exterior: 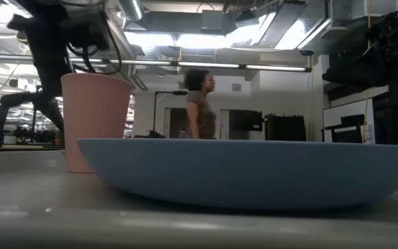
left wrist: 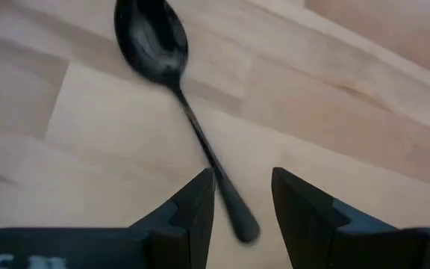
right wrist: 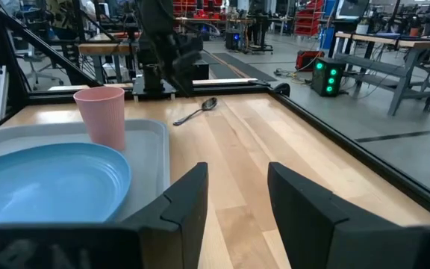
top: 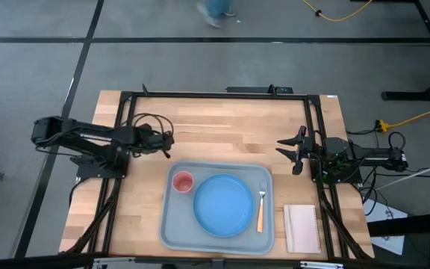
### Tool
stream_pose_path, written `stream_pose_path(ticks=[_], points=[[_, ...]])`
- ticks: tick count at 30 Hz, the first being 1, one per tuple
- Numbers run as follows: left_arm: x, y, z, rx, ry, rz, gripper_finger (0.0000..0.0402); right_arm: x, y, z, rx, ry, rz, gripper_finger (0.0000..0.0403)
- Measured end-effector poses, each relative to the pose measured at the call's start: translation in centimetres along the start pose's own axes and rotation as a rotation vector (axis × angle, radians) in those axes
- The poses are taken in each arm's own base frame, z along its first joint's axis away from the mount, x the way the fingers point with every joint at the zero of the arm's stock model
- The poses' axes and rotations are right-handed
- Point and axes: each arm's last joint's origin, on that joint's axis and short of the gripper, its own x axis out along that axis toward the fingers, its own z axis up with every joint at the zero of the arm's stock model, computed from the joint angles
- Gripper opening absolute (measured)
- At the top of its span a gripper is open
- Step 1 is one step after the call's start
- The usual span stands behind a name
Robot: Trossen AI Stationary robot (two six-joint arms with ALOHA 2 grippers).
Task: Pick and place plate/cup/fork/spoon on tray
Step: Put the black spoon on the gray tray on the left of the blue plate
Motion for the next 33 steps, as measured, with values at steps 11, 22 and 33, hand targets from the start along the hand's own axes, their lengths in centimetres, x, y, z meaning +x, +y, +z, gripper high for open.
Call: stream_pose_path(ticks=[11,22,33], points=[[3.6,-2.2,-0.6,0.080,0.029,-0.022,0.0128,0.0,0.0,0.0,0.003,0.000,0.000,0.0145],[5.4,-1.9,-1.4,0.102,0.101,0.088,0.0128,0.0,0.0,0.0,0.007,0.000,0.000,0.0145],[3.6,-0.7,-0.8,0.113,0.170,0.135,0.0128,0.0,0.0,0.0,0.004,0.000,0.000,0.0145]])
